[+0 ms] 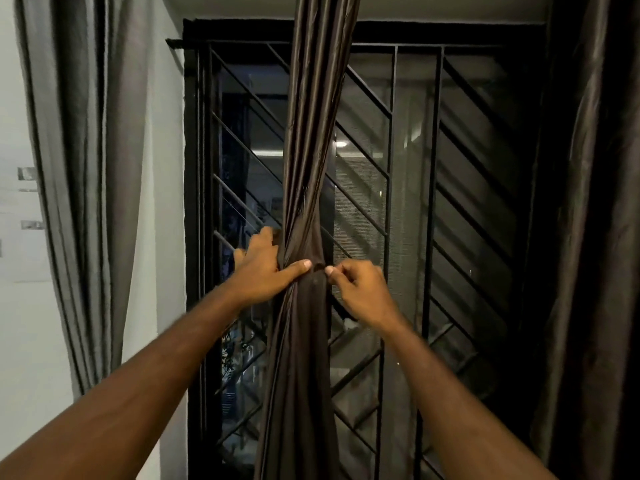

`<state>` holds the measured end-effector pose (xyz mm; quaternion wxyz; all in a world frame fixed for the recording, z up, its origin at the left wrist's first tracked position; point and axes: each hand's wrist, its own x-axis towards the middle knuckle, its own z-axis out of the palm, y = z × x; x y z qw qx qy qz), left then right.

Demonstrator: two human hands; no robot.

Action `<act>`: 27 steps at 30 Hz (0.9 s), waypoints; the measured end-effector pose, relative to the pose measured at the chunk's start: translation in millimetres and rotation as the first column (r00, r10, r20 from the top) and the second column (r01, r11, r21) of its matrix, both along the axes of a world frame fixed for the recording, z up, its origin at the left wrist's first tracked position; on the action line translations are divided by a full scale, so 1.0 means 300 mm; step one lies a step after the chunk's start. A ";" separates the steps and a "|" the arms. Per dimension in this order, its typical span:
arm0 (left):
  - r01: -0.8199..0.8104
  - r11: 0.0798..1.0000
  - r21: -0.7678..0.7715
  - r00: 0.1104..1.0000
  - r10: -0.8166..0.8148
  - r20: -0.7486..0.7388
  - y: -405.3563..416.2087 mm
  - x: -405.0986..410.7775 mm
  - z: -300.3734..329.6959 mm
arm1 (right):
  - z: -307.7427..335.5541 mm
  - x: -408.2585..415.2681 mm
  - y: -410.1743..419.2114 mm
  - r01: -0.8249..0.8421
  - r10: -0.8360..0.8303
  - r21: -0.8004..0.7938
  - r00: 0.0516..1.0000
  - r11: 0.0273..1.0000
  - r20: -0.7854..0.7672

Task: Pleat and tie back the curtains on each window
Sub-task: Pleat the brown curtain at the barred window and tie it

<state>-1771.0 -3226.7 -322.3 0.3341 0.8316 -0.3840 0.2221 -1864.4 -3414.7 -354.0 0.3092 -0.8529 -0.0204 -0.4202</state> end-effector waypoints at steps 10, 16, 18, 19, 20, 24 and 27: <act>0.324 0.872 -0.368 0.729 -0.477 -0.491 0.014 -0.045 0.009 | -0.026 0.007 0.014 -0.371 0.516 0.477 0.829 0.797 -0.217; 0.162 0.949 -0.271 0.909 -0.250 -0.333 0.024 -0.029 0.016 | 0.011 -0.016 0.022 -0.256 0.346 0.341 0.908 0.905 -0.237; 0.017 0.979 -0.202 0.991 -0.043 -0.126 0.026 -0.007 0.016 | 0.058 -0.044 0.018 -0.261 0.363 0.390 0.906 0.883 -0.217; -0.057 0.985 -0.164 0.997 0.047 -0.065 0.022 -0.010 0.017 | 0.078 -0.056 0.024 -0.316 0.456 0.490 0.868 0.812 -0.197; -0.141 0.982 -0.124 0.990 0.137 -0.040 0.013 -0.018 0.017 | 0.097 -0.067 0.041 -0.369 0.559 0.608 0.815 0.703 -0.152; -0.138 0.979 -0.148 0.932 0.078 -0.353 -0.019 -0.075 0.041 | 0.104 -0.066 0.167 -0.452 0.723 0.827 0.686 0.335 0.083; 0.095 0.907 -0.411 0.620 -0.377 -0.688 0.006 -0.122 0.068 | 0.056 -0.047 0.239 -0.499 0.733 0.815 0.665 0.294 0.143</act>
